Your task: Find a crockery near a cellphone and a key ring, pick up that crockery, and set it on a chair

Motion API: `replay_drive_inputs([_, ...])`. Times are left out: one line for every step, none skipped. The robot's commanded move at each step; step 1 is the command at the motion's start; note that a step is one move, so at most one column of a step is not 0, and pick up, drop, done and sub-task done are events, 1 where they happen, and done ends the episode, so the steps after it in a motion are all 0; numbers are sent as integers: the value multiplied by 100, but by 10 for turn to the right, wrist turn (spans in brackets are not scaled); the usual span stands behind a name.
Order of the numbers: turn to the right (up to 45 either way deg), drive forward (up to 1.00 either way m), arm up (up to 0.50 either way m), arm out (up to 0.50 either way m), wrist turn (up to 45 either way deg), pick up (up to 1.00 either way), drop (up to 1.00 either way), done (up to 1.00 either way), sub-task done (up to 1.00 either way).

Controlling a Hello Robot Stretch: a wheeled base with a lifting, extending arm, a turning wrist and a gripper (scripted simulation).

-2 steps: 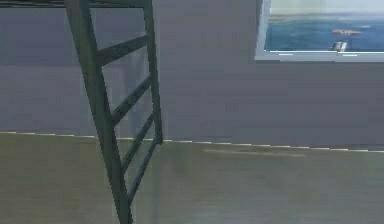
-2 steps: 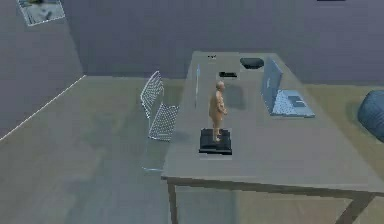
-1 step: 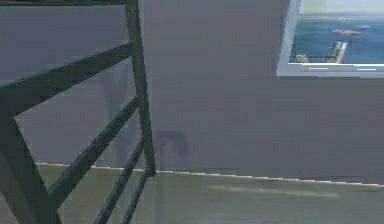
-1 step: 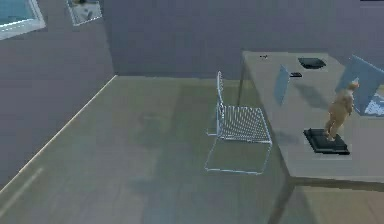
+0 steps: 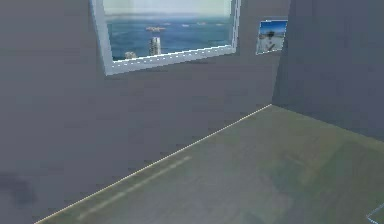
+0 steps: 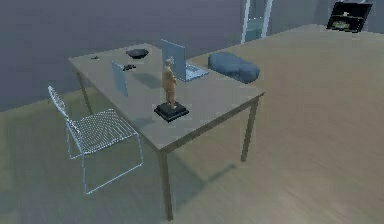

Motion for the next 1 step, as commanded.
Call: replay_drive_inputs([210, 0, 0, 0, 0, 0, 0, 0, 0])
